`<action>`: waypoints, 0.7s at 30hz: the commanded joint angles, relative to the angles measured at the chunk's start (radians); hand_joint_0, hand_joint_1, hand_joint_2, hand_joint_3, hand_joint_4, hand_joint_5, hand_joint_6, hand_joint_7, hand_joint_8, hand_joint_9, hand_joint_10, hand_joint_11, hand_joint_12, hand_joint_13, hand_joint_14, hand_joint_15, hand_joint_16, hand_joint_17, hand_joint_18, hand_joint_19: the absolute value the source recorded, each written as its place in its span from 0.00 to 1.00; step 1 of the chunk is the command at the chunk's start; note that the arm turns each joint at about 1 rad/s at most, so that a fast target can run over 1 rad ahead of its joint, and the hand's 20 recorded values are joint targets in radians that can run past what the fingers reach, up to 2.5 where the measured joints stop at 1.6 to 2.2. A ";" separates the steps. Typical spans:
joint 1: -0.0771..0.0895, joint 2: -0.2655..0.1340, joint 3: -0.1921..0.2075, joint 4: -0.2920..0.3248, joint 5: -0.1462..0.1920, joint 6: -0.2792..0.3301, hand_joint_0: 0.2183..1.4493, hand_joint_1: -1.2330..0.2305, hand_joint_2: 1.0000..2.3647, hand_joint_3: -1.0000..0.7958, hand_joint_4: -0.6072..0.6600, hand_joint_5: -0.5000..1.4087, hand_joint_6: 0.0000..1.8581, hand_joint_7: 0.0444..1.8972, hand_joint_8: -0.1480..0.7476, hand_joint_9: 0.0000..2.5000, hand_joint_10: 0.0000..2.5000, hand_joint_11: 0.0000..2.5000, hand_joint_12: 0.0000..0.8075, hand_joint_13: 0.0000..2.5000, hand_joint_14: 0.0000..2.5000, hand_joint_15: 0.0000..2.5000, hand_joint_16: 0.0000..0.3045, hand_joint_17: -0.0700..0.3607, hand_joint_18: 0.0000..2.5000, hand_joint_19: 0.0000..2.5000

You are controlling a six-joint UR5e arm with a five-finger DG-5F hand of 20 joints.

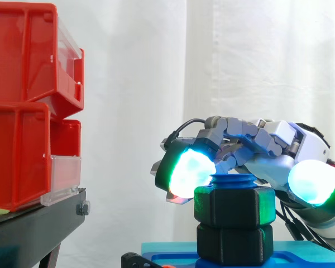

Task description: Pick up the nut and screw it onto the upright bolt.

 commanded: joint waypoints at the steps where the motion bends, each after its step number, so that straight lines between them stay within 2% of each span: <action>1: -0.002 -0.001 0.001 0.004 -0.003 0.000 0.20 0.76 0.00 0.28 0.63 0.25 0.27 0.70 0.43 0.36 0.00 0.00 0.28 0.29 0.00 0.00 0.09 0.30 0.20 0.05; 5: -0.002 0.001 0.001 0.004 -0.003 0.000 0.20 0.76 0.00 0.28 0.63 0.25 0.27 0.70 0.44 0.36 0.00 0.00 0.28 0.29 0.00 0.00 0.09 0.30 0.21 0.05; 7: -0.002 0.001 0.001 0.004 -0.003 0.000 0.20 0.76 0.00 0.28 0.67 0.24 0.27 0.59 0.43 0.36 0.00 0.00 0.28 0.29 0.00 0.00 0.09 0.31 0.20 0.05; 9: -0.002 0.001 0.002 0.004 -0.003 0.000 0.20 0.76 0.00 0.28 0.67 0.23 0.27 0.48 0.42 0.36 0.00 0.00 0.27 0.28 0.00 0.00 0.09 0.31 0.20 0.05; 13: 0.008 0.001 0.015 0.001 0.003 0.014 0.19 0.76 0.00 0.28 0.63 0.22 0.27 0.37 0.41 0.34 0.00 0.00 0.27 0.26 0.00 0.00 0.09 0.31 0.18 0.04; 21: 0.033 -0.001 0.036 -0.013 0.025 0.017 0.19 0.76 0.00 0.28 0.62 0.21 0.27 0.32 0.39 0.32 0.00 0.00 0.27 0.24 0.00 0.00 0.09 0.31 0.14 0.02</action>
